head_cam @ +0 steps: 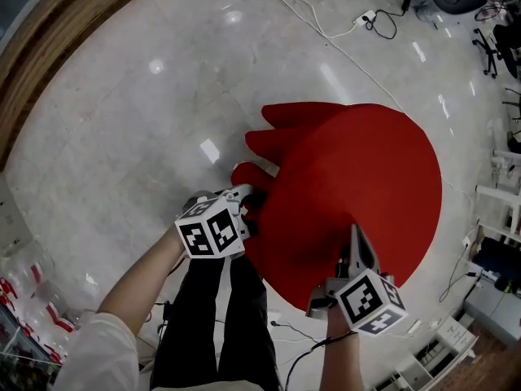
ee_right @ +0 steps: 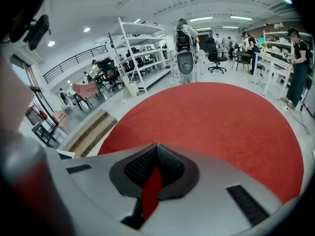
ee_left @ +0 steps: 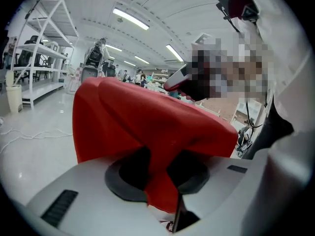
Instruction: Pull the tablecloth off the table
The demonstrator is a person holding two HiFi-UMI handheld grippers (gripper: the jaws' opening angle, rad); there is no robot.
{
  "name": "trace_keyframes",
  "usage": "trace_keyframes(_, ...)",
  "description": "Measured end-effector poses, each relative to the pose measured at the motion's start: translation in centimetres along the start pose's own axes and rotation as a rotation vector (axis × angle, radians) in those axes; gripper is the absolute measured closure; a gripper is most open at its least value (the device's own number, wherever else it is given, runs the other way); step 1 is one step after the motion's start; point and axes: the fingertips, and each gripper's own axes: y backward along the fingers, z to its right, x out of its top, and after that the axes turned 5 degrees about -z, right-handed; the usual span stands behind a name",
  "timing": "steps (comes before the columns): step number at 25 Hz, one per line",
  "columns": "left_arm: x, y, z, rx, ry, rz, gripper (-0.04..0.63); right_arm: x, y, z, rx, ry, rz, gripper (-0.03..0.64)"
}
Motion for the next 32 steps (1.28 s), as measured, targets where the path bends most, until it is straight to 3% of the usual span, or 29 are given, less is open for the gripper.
trace_keyframes(3,-0.5,1.2,-0.1,0.009,0.088,-0.002,0.572,-0.3,0.0,-0.6,0.015,-0.009,-0.001,0.592)
trace_keyframes(8,-1.9,4.0,-0.2,0.087,0.343,0.006,0.577,-0.8,0.8,-1.0,0.022,-0.010,-0.007,0.592)
trace_keyframes(11,-1.9,5.1,0.0,0.160,0.410,-0.004,0.577,-1.3,1.6,-0.7,0.011,-0.024,-0.009,0.592)
trace_keyframes(17,-1.3,6.3,0.1,0.263,0.484,-0.037,0.577,-2.6,2.9,-0.3,-0.001,-0.026,-0.027,0.592)
trace_keyframes(22,-0.3,7.6,0.7,0.324,0.483,-0.056,0.577,-2.9,4.3,-0.4,0.009,-0.028,-0.022,0.592)
trace_keyframes(32,4.0,9.6,2.6,0.346,0.465,-0.072,0.577,-2.0,7.3,1.2,0.034,-0.022,-0.040,0.591)
